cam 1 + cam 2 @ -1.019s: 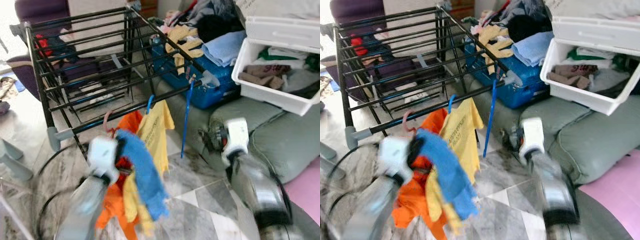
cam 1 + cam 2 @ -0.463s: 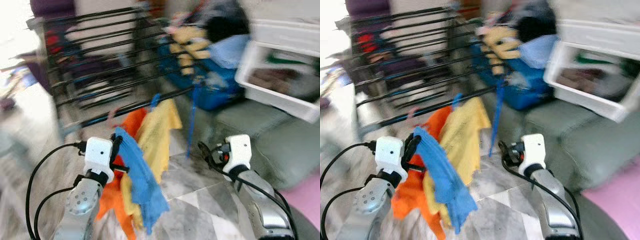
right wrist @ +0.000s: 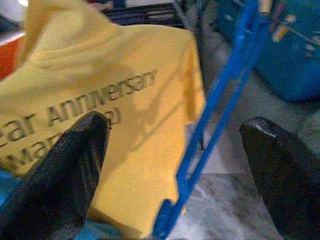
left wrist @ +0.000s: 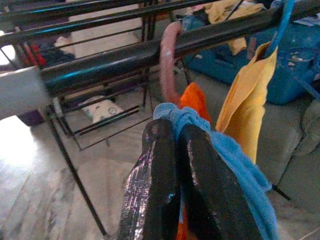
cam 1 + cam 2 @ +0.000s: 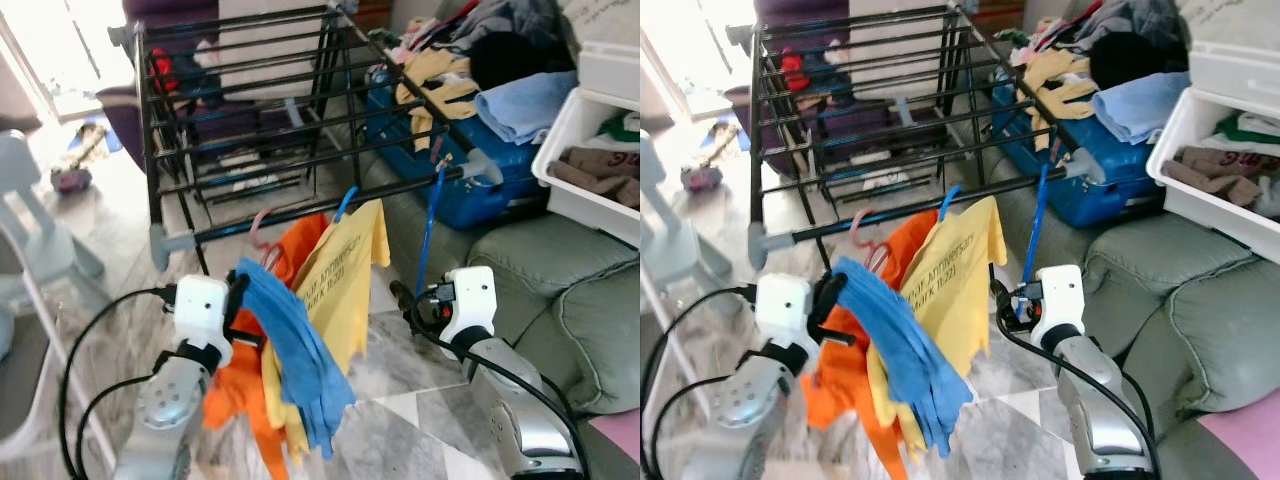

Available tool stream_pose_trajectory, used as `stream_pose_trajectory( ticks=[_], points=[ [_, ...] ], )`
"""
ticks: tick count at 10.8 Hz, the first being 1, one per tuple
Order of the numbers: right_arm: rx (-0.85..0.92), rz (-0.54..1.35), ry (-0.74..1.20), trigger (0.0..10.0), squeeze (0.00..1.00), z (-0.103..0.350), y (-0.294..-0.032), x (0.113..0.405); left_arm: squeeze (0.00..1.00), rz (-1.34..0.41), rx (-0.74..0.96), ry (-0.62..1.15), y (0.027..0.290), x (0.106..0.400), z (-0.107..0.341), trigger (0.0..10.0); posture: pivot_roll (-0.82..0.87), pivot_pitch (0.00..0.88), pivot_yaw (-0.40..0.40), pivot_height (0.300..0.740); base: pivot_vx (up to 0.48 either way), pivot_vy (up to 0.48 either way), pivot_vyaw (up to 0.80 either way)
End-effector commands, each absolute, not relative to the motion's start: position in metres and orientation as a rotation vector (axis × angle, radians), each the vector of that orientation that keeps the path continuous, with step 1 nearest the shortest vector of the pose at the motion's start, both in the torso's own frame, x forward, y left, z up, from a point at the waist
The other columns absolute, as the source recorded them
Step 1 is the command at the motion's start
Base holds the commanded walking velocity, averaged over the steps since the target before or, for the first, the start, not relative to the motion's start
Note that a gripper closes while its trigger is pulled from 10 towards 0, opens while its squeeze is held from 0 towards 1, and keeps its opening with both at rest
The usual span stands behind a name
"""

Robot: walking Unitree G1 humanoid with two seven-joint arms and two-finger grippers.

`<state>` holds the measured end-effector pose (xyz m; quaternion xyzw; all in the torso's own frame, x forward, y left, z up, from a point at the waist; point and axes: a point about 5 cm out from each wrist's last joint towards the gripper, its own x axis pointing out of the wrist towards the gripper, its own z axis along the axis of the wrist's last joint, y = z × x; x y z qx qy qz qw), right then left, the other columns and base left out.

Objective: Hang hanger

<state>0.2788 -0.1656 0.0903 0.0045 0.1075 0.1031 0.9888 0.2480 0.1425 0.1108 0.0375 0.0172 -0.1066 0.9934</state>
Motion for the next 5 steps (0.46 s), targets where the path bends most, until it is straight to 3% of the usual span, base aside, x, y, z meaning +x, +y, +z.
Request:
stream_pose_trajectory(
  ticks=[1, 5],
  points=[
    [0.004, 0.185, 0.206, 10.0, 0.0, 0.096, -0.168, 0.283, 0.0, -0.205, 0.08, 0.024, 0.144, 0.253, 0.115, 10.0, -0.13, 0.0, 0.035, 0.74, 0.0, 0.0, 0.0],
    [-0.06, 0.148, 0.281, 10.0, 0.0, 0.093, -0.174, 0.314, 0.0, -0.221, 0.069, 0.031, 0.14, 0.259, 0.116, 10.0, -0.12, 0.0, 0.05, 0.74, 0.0, 0.0, 0.0]
  ],
)
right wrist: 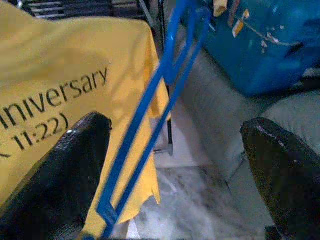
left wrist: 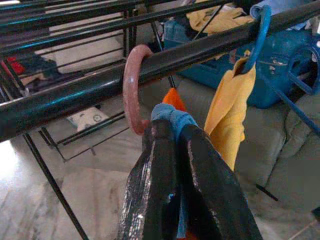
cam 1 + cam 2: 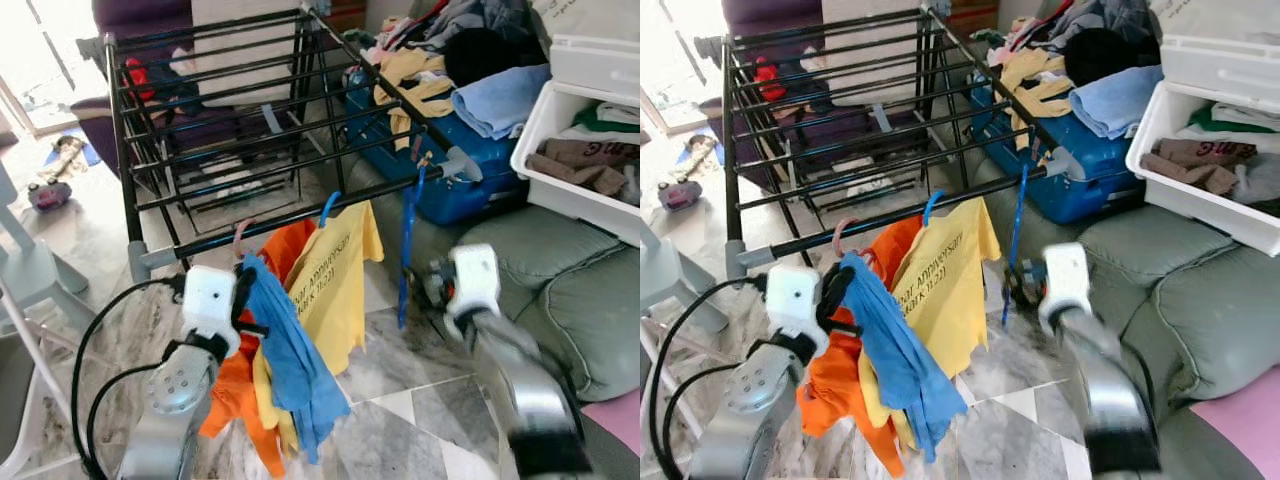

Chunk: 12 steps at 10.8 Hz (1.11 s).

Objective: Hang hanger

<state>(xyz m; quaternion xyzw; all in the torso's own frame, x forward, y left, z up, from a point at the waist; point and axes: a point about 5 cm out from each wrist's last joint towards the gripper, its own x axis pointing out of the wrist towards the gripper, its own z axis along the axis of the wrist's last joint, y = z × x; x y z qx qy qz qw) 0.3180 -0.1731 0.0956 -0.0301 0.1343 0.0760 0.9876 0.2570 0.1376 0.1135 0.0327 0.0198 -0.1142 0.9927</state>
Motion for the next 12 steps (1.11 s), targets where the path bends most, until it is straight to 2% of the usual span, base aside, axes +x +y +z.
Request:
stream_pose_trajectory(
  ticks=[1, 3, 4, 5, 7, 9, 12],
  points=[
    [-0.056, 0.162, 0.292, 10.0, 0.0, 0.093, -0.169, 0.324, 0.0, -0.232, 0.07, 0.034, 0.14, 0.259, 0.117, 10.0, -0.11, 0.0, 0.055, 0.74, 0.0, 0.0, 0.0],
    [-0.042, 0.227, 0.324, 10.0, 0.0, 0.09, -0.16, 0.337, 0.0, -0.246, 0.072, 0.038, 0.138, 0.26, 0.118, 10.0, -0.1, 0.0, 0.06, 0.74, 0.0, 0.0, 0.0],
    [-0.039, 0.24, 0.39, 10.0, 0.0, 0.08, -0.163, 0.34, 0.0, -0.256, 0.075, 0.041, 0.137, 0.261, 0.118, 10.0, -0.1, 0.0, 0.057, 0.74, 0.0, 0.0, 0.0],
    [-0.051, 0.247, 0.419, 10.0, 0.0, 0.073, -0.168, 0.337, 0.0, -0.257, 0.076, 0.041, 0.137, 0.261, 0.118, 10.0, -0.09, 0.0, 0.056, 0.74, 0.0, 0.0, 0.0],
    [-0.083, 0.13, 0.462, 10.0, 0.0, 0.063, -0.193, 0.33, 0.0, -0.252, 0.073, 0.043, 0.137, 0.259, 0.118, 10.0, -0.09, 0.0, 0.052, 0.74, 0.0, 0.0, 0.0],
    [-0.091, 0.093, 0.403, 10.0, 0.0, 0.072, -0.203, 0.336, 0.0, -0.267, 0.071, 0.047, 0.135, 0.26, 0.118, 10.0, -0.1, 0.0, 0.063, 0.74, 0.0, 0.0, 0.0],
    [-0.118, 0.164, 0.339, 10.0, 0.0, 0.089, -0.193, 0.353, 0.0, -0.278, 0.073, 0.046, 0.133, 0.263, 0.118, 10.0, -0.1, 0.0, 0.064, 0.74, 0.0, 0.0, 0.0]
  ],
)
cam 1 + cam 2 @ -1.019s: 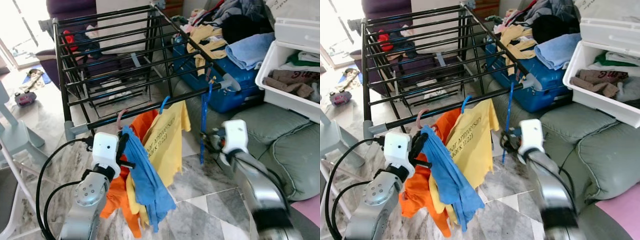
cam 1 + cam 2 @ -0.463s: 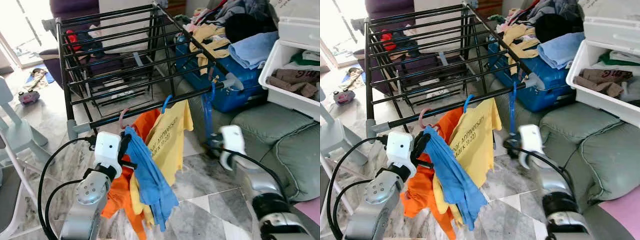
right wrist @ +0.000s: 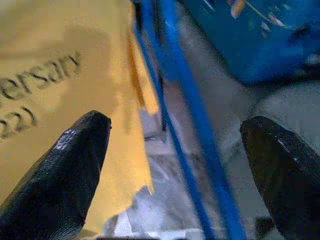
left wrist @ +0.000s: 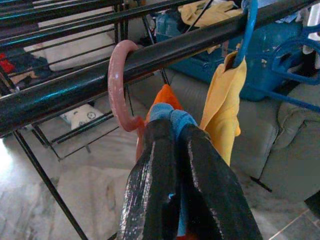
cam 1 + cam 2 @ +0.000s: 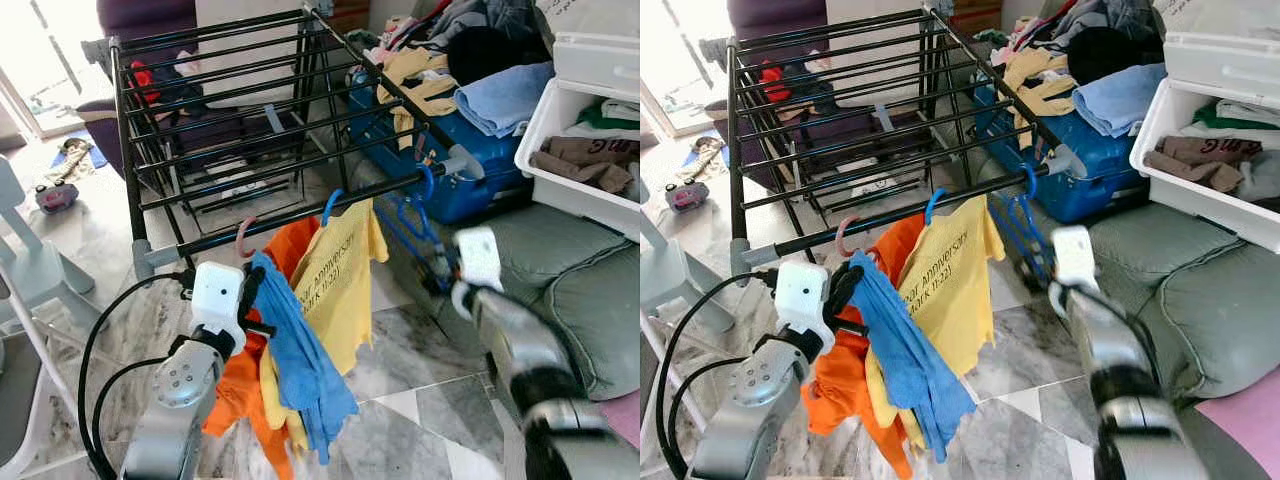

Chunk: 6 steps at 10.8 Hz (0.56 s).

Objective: Hang hanger

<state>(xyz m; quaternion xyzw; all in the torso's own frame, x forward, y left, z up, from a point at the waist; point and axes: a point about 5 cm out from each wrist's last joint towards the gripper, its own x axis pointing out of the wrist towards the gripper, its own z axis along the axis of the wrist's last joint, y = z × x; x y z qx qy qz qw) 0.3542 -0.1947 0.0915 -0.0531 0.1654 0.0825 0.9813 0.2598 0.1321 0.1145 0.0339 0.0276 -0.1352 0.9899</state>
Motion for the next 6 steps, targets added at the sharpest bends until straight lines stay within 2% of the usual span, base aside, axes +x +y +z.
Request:
stream_pose_trajectory(
  ticks=[1, 3, 4, 5, 6],
  points=[
    [-0.13, 0.209, 0.344, 10.0, 0.0, 0.092, -0.191, 0.357, 0.0, -0.279, 0.073, 0.05, 0.133, 0.263, 0.117, 10.0, -0.09, 0.0, 0.06, 0.74, 0.0, 0.0, 0.0],
    [-0.143, 0.241, 0.374, 10.0, 0.0, 0.095, -0.195, 0.363, 0.0, -0.277, 0.075, 0.059, 0.132, 0.263, 0.115, 10.0, -0.09, 0.0, 0.057, 0.74, 0.0, 0.0, 0.0],
    [-0.149, 0.251, 0.382, 6.4, 0.0, 0.096, -0.198, 0.365, 0.0, -0.279, 0.076, 0.063, 0.132, 0.264, 0.114, 10.0, -0.09, 0.0, 0.056, 0.74, 0.0, 0.0, 0.0],
    [-0.179, 0.252, 0.394, 1.8, 0.0, 0.095, -0.201, 0.365, 0.0, -0.283, 0.075, 0.066, 0.131, 0.264, 0.114, 10.0, -0.09, 0.0, 0.054, 0.74, 0.0, 0.0, 0.0],
    [-0.181, 0.252, 0.396, 1.5, 0.0, 0.095, -0.202, 0.366, 0.0, -0.284, 0.074, 0.067, 0.13, 0.265, 0.114, 10.0, -0.1, 0.0, 0.053, 0.74, 0.0, 0.0, 0.0]
  ],
)
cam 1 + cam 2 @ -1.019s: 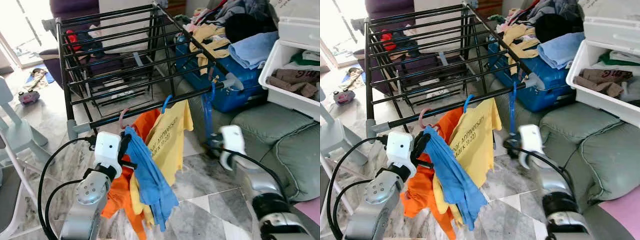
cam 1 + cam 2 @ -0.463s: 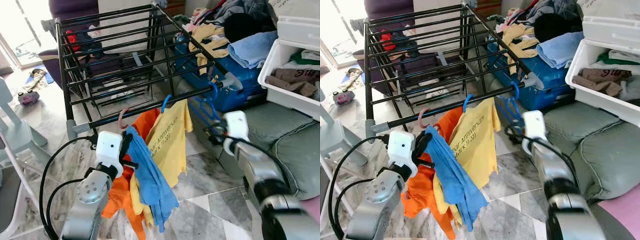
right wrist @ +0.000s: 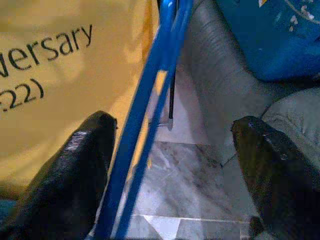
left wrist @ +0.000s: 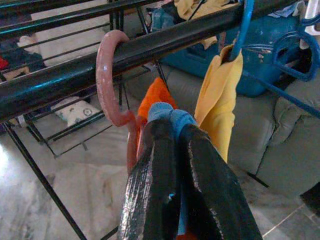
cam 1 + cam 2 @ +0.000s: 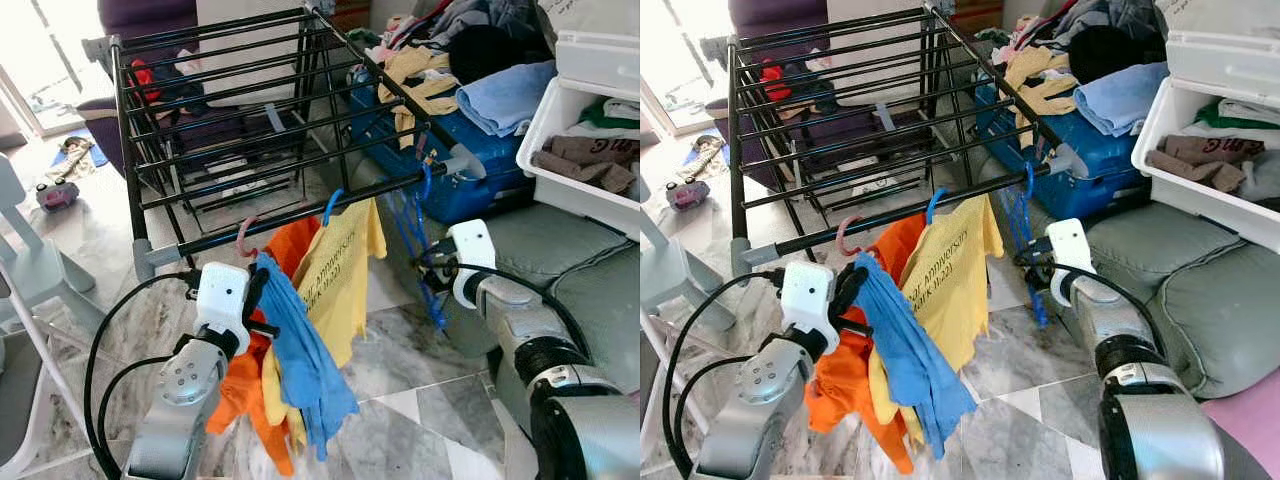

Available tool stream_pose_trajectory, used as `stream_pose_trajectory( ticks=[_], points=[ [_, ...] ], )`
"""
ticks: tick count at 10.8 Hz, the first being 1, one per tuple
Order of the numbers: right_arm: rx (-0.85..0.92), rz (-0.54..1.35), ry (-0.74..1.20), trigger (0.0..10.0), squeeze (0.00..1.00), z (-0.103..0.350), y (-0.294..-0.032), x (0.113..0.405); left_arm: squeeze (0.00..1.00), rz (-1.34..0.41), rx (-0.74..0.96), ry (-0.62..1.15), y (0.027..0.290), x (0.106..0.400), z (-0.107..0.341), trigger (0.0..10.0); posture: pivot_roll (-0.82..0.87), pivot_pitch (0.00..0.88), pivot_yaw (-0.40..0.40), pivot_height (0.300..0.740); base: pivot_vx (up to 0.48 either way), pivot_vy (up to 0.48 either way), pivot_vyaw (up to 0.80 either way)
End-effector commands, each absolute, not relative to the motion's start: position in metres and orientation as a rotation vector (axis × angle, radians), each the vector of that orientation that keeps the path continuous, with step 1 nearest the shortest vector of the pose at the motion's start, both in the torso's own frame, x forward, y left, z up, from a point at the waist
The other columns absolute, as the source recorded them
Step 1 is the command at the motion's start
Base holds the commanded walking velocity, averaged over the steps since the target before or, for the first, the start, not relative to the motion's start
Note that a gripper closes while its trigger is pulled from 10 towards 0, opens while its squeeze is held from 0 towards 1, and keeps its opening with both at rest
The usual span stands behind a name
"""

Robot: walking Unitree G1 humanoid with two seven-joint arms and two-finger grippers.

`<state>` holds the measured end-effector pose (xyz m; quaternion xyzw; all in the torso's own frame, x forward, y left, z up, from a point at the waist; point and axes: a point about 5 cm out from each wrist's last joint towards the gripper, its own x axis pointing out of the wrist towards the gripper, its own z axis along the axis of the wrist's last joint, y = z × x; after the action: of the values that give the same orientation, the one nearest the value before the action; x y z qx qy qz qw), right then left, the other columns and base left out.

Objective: Hang hanger

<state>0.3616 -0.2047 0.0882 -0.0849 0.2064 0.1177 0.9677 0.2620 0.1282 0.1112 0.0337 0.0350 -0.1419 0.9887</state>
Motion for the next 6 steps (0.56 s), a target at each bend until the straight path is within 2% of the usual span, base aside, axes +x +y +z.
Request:
stream_pose_trajectory(
  ticks=[1, 2, 3, 4, 6],
  points=[
    [-0.182, 0.252, 0.395, 0.0, 0.0, 0.0955, -0.2022, 0.3664, 0.0, -0.285, 0.072, 0.068, 0.1296, 0.2647, 0.1132, 10.0, -0.1, 0.0, 0.053, 0.74, 0.0, 0.0, 0.0],
    [-0.179, 0.251, 0.393, 1.5, 0.0, 0.0961, -0.2018, 0.367, 0.0, -0.287, 0.069, 0.067, 0.1288, 0.2651, 0.1131, 10.0, -0.1, 0.0, 0.054, 0.74, 0.0, 0.0, 0.0],
    [-0.177, 0.247, 0.387, 7.3, 0.0, 0.0974, -0.1997, 0.3688, 0.0, -0.294, 0.065, 0.068, 0.1268, 0.2657, 0.1129, 10.0, -0.1, 0.0, 0.055, 0.74, 0.0, 0.0, 0.0],
    [-0.18, 0.248, 0.384, 10.0, 0.0, 0.0983, -0.1982, 0.3698, 0.0, -0.296, 0.063, 0.067, 0.1264, 0.2659, 0.1131, 10.0, -0.1, 0.0, 0.054, 0.74, 0.0, 0.0, 0.0],
    [-0.248, 0.195, 0.387, 10.0, 0.0, 0.1, -0.2033, 0.3712, 0.0, -0.292, 0.06, 0.065, 0.1261, 0.266, 0.1131, 10.0, -0.1, 0.0, 0.051, 0.74, 0.0, 0.0, 0.0]
  ],
)
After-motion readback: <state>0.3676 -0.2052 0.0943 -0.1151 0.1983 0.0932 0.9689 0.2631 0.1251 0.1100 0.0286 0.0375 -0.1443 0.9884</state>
